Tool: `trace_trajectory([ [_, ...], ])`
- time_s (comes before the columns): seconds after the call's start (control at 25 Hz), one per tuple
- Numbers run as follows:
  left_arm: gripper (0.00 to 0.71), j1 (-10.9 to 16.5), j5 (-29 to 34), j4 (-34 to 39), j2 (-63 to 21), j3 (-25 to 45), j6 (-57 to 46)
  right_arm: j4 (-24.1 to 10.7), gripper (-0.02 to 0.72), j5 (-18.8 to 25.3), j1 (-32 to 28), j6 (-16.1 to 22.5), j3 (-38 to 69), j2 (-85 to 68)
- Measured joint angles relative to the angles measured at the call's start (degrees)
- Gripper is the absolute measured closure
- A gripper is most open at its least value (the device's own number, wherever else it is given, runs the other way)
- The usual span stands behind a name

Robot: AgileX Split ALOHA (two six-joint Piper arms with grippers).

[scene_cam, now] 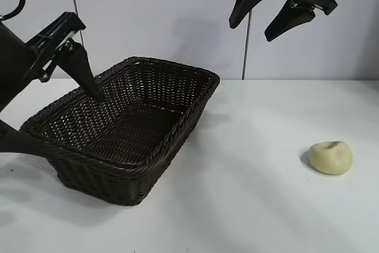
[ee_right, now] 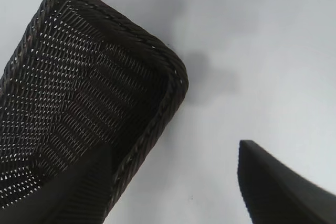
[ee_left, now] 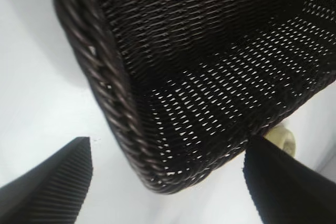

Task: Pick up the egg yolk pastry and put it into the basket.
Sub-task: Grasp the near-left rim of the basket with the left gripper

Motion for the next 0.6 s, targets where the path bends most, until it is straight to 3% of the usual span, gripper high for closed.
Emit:
trace_trajectory([
  [0.6,0.136,0.0,-6.6,4.8,10.1,0.3,-3.2,-0.6,0.209,0.1,0.0,0.0,0.0,0.0],
])
